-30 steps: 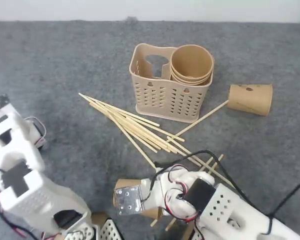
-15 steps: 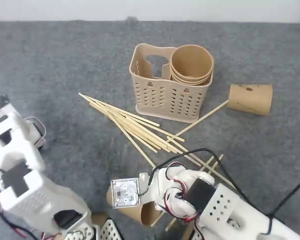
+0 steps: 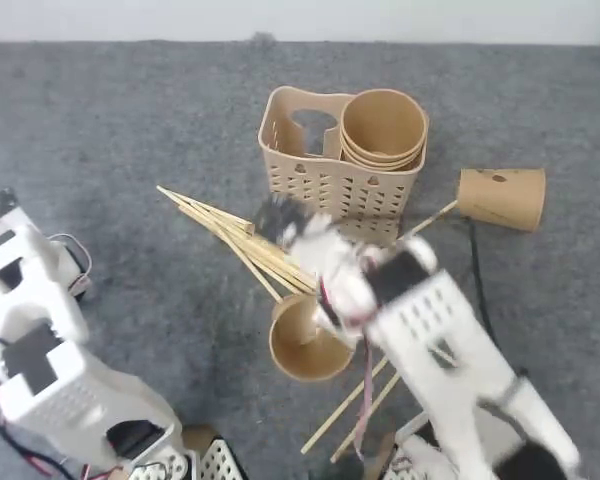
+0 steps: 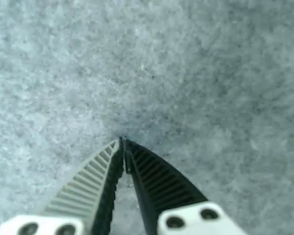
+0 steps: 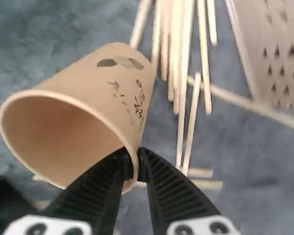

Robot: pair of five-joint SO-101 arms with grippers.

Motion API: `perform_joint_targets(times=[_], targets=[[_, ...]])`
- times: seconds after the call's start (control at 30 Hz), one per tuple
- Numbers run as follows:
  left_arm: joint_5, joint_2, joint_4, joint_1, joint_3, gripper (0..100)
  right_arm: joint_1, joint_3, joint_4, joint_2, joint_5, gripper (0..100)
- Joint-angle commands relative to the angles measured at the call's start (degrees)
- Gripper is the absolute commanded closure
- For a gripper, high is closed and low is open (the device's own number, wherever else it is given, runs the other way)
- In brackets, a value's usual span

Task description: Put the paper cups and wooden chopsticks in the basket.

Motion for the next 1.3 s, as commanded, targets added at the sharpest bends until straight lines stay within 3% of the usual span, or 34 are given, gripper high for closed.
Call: perform_joint_targets(times=[0.0,0.2,0.5,0.77,1.0,1.27], targets=[[-0.35,-2.73,-1.41,0.00,0.13,99,2.95,-16.18,10.24,13.67,-4.92,99.1],[-0.35,-2.73,-1.41,0.00,0.22,99,4.44,-24.88,12.26,19.65,-11.08,99.1],[-0.44,-3.16,-1.67,1.05,1.10,99,4.79,-36.92,12.18,3.30,-10.73,99.2],[-0.44,-3.16,-1.67,1.05,1.10,99,17.80,-58.81,12.44,14.99,-15.74,99.2],[-0.44,-3.16,-1.67,1.05,1.10,99,18.42,-70.15,12.09,14.90,-23.38,99.2],[-0.53,-3.16,-1.67,1.05,1.10,99,23.25,-76.48,8.92,19.03,-23.74,99.2]])
